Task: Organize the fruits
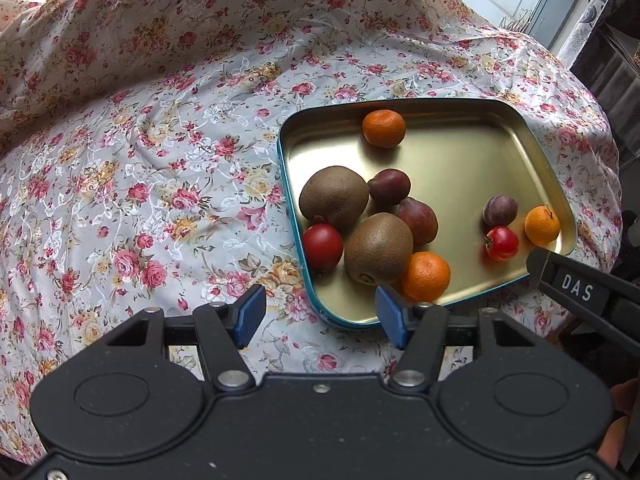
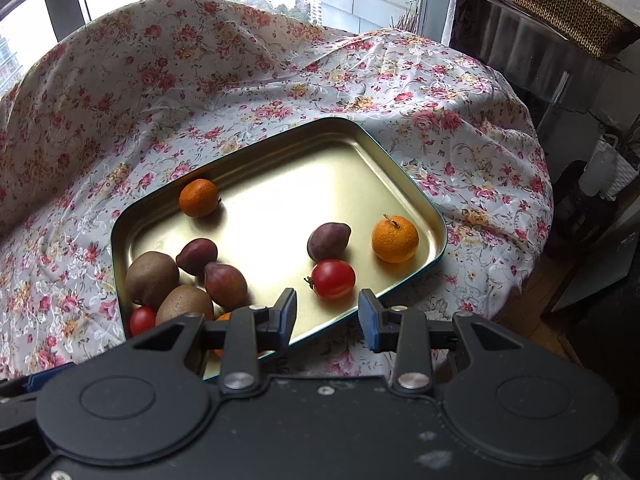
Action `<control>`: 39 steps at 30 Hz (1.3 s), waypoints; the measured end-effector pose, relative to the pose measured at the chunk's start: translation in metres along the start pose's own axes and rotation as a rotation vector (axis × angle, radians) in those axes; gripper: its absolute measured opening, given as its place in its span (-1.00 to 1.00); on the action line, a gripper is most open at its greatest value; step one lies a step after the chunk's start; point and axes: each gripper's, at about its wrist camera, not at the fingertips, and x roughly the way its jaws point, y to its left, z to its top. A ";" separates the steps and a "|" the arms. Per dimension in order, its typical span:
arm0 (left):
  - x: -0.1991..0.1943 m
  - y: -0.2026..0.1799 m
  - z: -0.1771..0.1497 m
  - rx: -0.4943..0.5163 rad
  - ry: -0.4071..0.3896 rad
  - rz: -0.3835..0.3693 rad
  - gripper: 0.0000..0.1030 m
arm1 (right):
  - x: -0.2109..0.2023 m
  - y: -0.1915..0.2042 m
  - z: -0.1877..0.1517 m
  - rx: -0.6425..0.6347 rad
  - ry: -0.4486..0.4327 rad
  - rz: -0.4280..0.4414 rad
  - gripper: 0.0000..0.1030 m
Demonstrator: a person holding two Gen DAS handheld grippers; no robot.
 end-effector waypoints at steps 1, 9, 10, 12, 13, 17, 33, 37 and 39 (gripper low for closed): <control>0.000 -0.001 -0.001 0.005 -0.001 0.002 0.23 | -0.001 0.000 -0.001 -0.003 -0.002 -0.003 -0.28; -0.003 -0.004 -0.001 0.003 -0.014 -0.008 0.23 | 0.001 -0.007 0.005 0.063 -0.016 0.009 -0.28; -0.003 -0.004 -0.001 0.002 -0.017 -0.004 0.24 | 0.002 -0.008 0.006 0.069 -0.013 0.012 -0.28; -0.002 -0.003 0.000 -0.006 -0.023 0.000 0.24 | 0.005 -0.009 0.007 0.072 -0.001 0.015 -0.28; -0.002 -0.002 0.001 -0.008 -0.024 -0.001 0.24 | 0.006 -0.008 0.007 0.069 0.003 0.014 -0.28; 0.001 0.001 0.003 -0.024 -0.023 -0.012 0.23 | 0.009 -0.006 0.006 0.048 0.016 0.027 -0.28; 0.001 0.001 0.008 -0.029 -0.060 0.012 0.23 | 0.017 0.003 0.003 -0.020 0.058 0.067 -0.27; 0.001 0.001 0.008 -0.026 -0.059 0.015 0.23 | 0.017 0.001 0.004 -0.015 0.054 0.066 -0.28; 0.002 0.001 0.008 -0.022 -0.058 0.017 0.24 | 0.018 -0.001 0.005 -0.008 0.057 0.070 -0.28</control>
